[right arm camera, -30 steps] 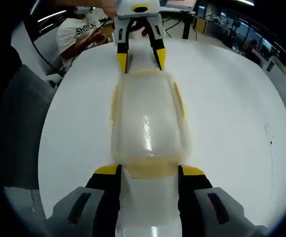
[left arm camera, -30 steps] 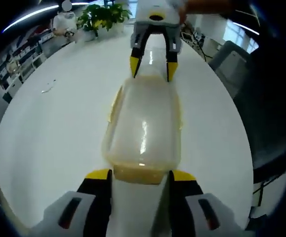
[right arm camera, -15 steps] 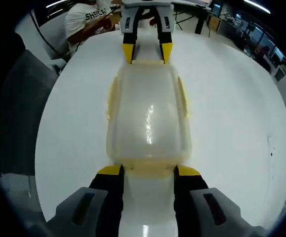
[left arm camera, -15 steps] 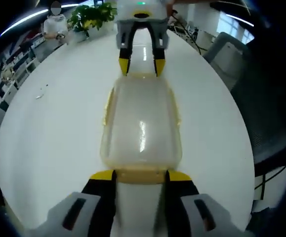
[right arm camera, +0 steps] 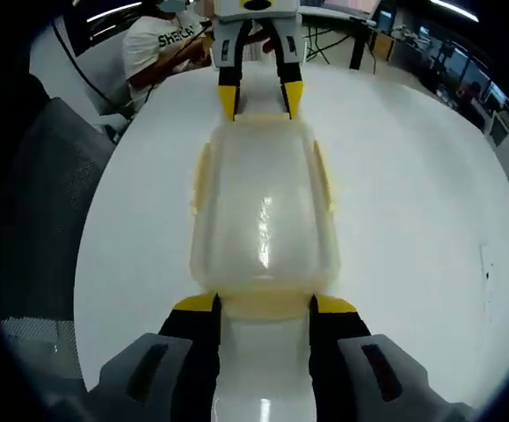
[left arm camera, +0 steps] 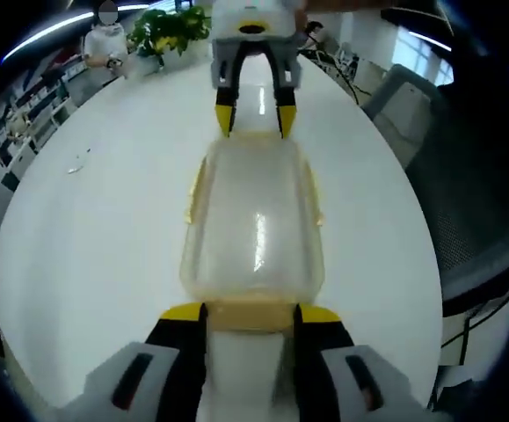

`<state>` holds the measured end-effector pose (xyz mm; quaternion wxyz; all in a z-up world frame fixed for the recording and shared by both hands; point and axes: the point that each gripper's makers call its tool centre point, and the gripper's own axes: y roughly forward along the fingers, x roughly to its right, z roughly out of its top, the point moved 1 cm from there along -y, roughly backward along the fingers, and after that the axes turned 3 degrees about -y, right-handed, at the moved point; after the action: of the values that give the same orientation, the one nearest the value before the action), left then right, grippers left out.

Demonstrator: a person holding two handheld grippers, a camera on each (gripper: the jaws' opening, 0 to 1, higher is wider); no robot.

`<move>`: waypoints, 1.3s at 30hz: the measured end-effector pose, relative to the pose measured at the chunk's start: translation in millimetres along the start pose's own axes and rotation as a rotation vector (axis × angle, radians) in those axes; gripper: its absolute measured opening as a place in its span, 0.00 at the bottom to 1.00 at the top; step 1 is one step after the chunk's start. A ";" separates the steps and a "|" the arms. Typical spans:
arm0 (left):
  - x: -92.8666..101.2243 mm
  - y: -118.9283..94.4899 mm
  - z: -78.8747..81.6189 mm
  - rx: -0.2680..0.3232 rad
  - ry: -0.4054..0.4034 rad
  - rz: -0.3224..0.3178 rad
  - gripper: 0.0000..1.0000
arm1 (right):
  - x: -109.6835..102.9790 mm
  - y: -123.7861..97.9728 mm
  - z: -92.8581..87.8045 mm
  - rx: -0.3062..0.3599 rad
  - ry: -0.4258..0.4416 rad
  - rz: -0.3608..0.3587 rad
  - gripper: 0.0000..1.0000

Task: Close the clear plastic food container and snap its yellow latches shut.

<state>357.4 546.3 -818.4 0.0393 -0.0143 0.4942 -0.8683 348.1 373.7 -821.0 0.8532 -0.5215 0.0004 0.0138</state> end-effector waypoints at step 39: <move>10.1 -18.4 82.3 0.044 -0.005 0.051 0.33 | -3.8 -76.0 -29.8 0.011 -0.064 -0.014 0.37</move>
<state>351.6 484.3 -760.6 0.0628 -0.0028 0.4754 -0.8775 346.5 312.4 -766.9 0.8557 -0.5160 -0.0308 0.0245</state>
